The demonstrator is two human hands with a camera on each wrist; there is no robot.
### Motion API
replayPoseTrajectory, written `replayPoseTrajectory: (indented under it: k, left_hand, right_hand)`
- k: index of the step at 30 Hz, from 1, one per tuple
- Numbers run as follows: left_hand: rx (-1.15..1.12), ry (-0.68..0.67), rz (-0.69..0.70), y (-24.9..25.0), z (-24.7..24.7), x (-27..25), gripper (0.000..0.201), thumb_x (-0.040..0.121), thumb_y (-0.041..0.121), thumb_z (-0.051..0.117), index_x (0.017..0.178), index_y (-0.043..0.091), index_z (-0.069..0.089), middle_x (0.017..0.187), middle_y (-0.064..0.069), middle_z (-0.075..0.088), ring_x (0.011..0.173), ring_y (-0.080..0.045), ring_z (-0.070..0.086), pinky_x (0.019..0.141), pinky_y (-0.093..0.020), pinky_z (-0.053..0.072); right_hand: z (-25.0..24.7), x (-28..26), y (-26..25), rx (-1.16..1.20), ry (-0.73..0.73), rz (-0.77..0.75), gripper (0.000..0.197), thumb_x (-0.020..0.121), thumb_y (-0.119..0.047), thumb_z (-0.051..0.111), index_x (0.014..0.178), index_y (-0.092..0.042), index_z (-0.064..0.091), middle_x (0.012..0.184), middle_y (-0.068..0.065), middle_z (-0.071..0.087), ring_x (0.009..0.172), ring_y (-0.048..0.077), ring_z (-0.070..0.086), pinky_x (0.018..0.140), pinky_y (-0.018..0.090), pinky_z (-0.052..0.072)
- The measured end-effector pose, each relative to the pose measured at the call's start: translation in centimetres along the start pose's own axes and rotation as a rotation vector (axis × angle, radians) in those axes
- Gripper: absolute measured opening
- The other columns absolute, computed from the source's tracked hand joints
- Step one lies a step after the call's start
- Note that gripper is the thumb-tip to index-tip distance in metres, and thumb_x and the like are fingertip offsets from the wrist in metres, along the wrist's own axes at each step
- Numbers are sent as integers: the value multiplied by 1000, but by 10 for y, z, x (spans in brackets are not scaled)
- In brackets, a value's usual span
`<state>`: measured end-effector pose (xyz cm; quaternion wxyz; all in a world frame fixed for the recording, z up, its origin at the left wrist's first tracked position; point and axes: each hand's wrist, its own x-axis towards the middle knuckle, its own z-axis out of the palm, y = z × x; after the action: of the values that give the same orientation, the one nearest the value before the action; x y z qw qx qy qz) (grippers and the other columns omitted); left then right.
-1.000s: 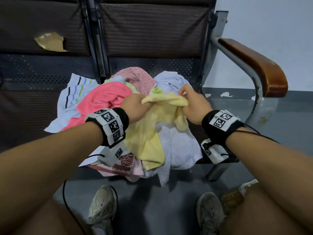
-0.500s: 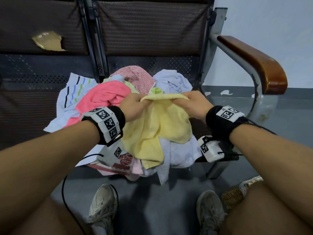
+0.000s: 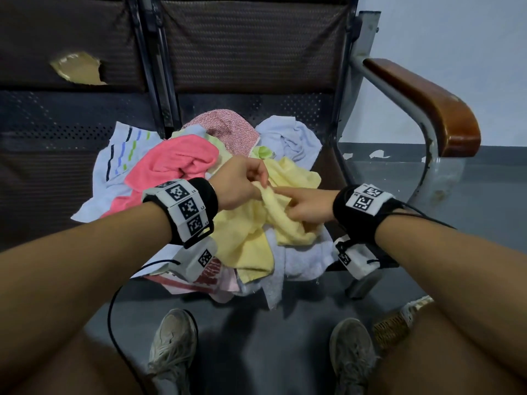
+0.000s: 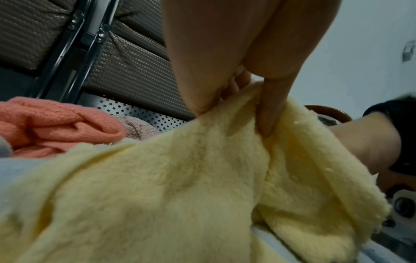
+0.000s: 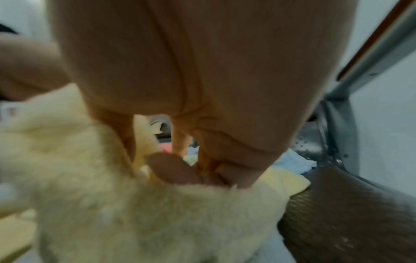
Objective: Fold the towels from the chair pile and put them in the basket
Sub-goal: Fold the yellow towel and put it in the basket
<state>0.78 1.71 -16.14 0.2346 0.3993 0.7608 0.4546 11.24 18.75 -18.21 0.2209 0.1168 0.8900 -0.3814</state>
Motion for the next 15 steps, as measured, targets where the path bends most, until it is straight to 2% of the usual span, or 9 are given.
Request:
replayPoseTrajectory:
  k: [2,3,4,7,8,10,11,13,15]
  left_hand:
    - [35,-6,4,-2,1,0,38,67,-20,71,71,15,55,76,-3,62,67,-9,57,65,-24,47]
    - [59,-4,-6,-3,2,0,39,66,-18,73,74,16,55,76,1,57,65,-7,52,62,-22,44]
    - [82,-5,-36,-5,3,0,38,66,-14,75,80,16,57,78,2,54,65,-7,48,61,-23,41]
    - [49,-60,-230,-8,6,-3,42,75,8,77,112,22,62,94,5,56,78,-10,55,72,-25,44]
    - [-3,-102,-304,-9,7,-4,35,80,19,74,113,26,63,98,8,59,84,-7,57,76,-23,44]
    - [-179,-156,-448,-7,9,-8,16,89,39,63,103,31,64,102,15,62,90,0,60,80,-18,43]
    - [-222,-157,-469,-6,9,-9,18,92,45,58,102,32,64,103,19,63,90,2,62,80,-15,44]
    - [-116,-149,-430,-9,8,-7,26,93,47,60,109,26,65,106,17,64,96,-3,65,84,-17,48]
    - [83,-158,-367,-13,7,-5,23,88,33,71,106,19,68,106,4,71,99,-16,67,90,-30,53]
  right_hand:
    - [6,3,-4,-218,1,-28,31,90,-10,50,92,-41,55,77,-12,57,71,10,56,65,20,43]
    - [6,4,-6,-296,68,-50,32,90,-7,49,79,-37,55,73,-12,56,75,14,55,66,22,42]
    - [5,4,-7,-348,153,-78,30,91,-8,49,75,-32,57,72,-12,56,79,17,54,66,24,42]
    - [-4,1,-6,-336,445,-190,16,97,-24,56,93,-17,70,87,-5,69,85,17,61,79,32,50]
    - [-9,0,-4,-297,551,-235,19,98,-27,57,96,-14,71,91,-2,70,85,17,62,81,34,51]
    - [-15,-3,-3,-179,704,-316,20,99,-26,56,94,-11,68,88,-1,69,81,18,62,80,37,51]
    - [-17,-4,-3,-134,753,-357,19,99,-24,55,92,-10,66,86,-1,67,79,19,61,78,37,51]
    - [-19,-5,-4,-95,813,-406,18,100,-22,53,91,-8,60,87,-1,63,80,18,58,73,31,47]
    - [-18,-5,-5,-68,833,-411,16,101,-22,53,91,-10,56,94,-1,63,85,15,57,74,24,43]
